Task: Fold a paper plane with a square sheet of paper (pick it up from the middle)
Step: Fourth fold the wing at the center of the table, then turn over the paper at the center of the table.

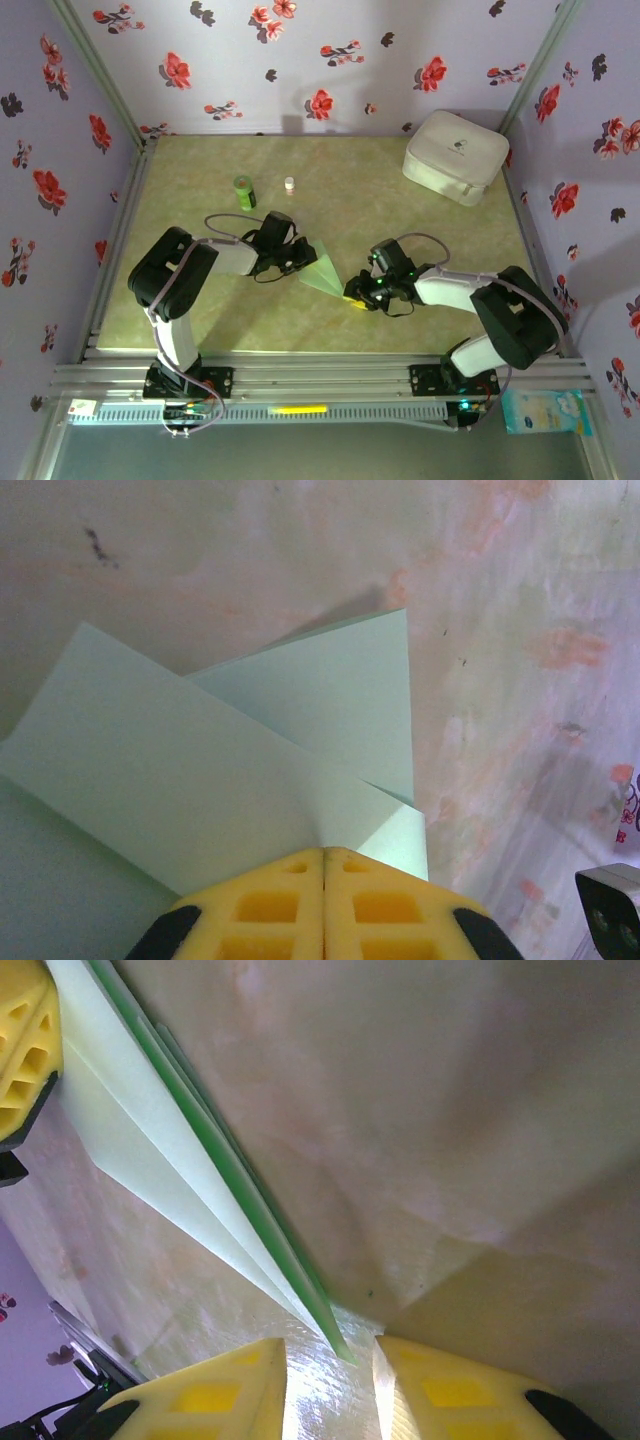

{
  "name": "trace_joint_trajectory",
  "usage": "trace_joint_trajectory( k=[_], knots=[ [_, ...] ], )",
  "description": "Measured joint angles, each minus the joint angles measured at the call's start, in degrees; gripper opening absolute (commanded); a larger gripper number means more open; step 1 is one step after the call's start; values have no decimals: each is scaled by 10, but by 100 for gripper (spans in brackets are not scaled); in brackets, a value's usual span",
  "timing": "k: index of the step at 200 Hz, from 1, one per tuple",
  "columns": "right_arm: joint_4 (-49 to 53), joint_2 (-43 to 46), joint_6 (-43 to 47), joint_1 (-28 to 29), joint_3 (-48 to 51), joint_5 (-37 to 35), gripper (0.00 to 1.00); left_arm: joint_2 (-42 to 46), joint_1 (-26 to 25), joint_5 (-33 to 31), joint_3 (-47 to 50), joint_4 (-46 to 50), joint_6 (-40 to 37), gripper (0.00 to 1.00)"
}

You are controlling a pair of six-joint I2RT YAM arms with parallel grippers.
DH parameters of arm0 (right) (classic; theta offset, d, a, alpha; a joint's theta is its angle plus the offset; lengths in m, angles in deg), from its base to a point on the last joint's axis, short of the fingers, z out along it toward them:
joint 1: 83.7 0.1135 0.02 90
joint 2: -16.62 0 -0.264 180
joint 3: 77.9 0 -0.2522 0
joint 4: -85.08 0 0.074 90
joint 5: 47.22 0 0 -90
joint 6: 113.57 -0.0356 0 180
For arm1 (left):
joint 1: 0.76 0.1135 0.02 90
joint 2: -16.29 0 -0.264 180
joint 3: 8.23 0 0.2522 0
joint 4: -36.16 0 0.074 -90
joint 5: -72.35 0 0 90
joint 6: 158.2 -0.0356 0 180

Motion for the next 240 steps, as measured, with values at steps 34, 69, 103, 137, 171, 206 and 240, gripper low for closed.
trace_joint_trajectory(
  k=[34, 69, 103, 137, 171, 206, 240],
  knots=[
    [-13, -6, -8, -2, 0, 7, 27, 0, 0, 0, -1, 1, 3, 7],
    [-36, -10, -11, -3, 0, 8, 27, 0, 2, 3, -1, 1, 3, 7],
    [-56, -10, -14, -7, 0, 8, 27, -1, 5, 8, -1, 1, 8, 7],
    [-72, -10, -15, -12, 0, 8, 27, -2, 7, 12, -1, 0, 16, 7],
    [-105, -18, -21, -15, 2, 9, 26, -3, 9, 18, -1, -2, 21, 7],
    [-130, -32, -27, -20, 10, 16, 23, -4, 11, 21, -1, -3, 23, 8],
    [-149, -38, -29, -23, 15, 22, 19, -4, 11, 23, -1, -3, 23, 8]
  ],
)
